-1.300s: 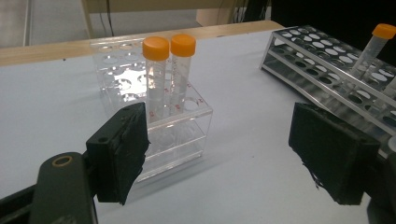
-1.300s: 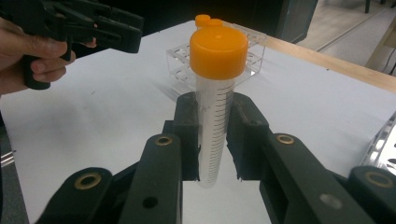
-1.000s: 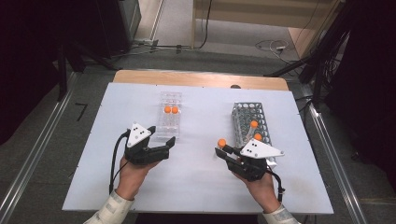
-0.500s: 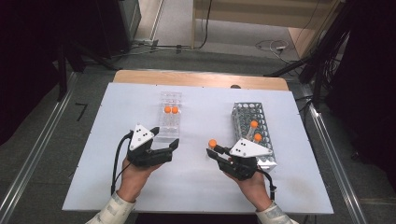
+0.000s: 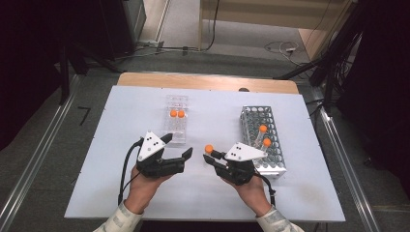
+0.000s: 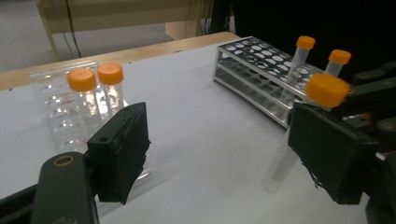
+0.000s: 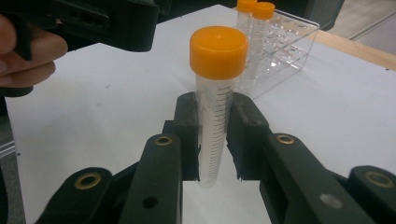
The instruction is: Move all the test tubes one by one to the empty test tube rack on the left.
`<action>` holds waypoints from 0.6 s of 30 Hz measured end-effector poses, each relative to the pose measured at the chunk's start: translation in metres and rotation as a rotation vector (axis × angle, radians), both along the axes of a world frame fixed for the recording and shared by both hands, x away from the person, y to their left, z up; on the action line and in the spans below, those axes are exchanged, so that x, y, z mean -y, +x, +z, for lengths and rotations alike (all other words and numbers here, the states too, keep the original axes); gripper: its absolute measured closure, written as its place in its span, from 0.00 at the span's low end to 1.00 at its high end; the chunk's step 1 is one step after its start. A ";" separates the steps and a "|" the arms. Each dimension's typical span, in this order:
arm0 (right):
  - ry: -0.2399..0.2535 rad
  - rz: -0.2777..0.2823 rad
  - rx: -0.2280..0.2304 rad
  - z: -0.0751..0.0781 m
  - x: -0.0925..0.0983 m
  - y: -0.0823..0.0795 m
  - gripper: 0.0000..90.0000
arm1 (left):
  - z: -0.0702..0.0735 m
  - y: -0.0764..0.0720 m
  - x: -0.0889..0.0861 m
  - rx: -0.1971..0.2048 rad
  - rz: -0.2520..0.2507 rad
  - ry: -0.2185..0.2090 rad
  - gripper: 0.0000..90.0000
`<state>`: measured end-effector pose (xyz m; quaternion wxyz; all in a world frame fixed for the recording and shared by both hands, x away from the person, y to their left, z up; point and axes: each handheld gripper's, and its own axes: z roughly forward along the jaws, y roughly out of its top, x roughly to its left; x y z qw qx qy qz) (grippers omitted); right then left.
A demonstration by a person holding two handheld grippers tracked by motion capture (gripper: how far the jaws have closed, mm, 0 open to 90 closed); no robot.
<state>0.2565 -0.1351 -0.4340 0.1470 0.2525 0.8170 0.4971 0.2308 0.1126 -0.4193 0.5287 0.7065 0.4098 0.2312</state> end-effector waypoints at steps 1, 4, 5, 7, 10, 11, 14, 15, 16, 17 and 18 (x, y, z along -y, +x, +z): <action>-0.002 0.003 -0.002 -0.001 -0.002 0.001 0.80 | 0.001 -0.001 0.001 0.005 -0.008 -0.006 0.24; -0.008 0.011 -0.007 -0.003 -0.008 0.002 0.80 | 0.003 -0.004 0.005 0.009 -0.038 -0.009 0.27; -0.006 0.012 -0.010 -0.004 -0.010 0.002 0.80 | 0.004 -0.004 0.007 0.011 -0.050 -0.014 0.28; -0.009 0.015 -0.014 -0.005 -0.012 0.002 0.80 | 0.005 -0.005 0.011 0.012 -0.073 -0.018 0.30; -0.011 0.025 -0.011 -0.005 -0.015 0.001 0.80 | 0.006 -0.007 0.016 0.018 -0.106 -0.020 0.35; -0.010 0.027 -0.012 -0.005 -0.016 0.001 0.80 | 0.006 -0.007 0.017 0.019 -0.121 -0.023 0.37; -0.008 0.033 -0.013 -0.005 -0.017 0.000 0.80 | 0.005 -0.007 0.021 0.016 -0.145 -0.027 0.44; -0.006 0.036 -0.016 -0.005 -0.018 -0.001 0.80 | 0.005 -0.007 0.021 0.015 -0.151 -0.023 0.47; -0.004 0.036 -0.018 -0.005 -0.019 -0.001 0.80 | 0.004 -0.007 0.022 0.014 -0.155 -0.022 0.50; -0.007 0.040 -0.015 -0.005 -0.019 -0.001 0.80 | 0.004 -0.007 0.023 0.013 -0.164 -0.024 0.52; -0.008 0.042 -0.016 -0.005 -0.019 -0.002 0.80 | 0.003 -0.007 0.023 0.016 -0.175 -0.021 0.56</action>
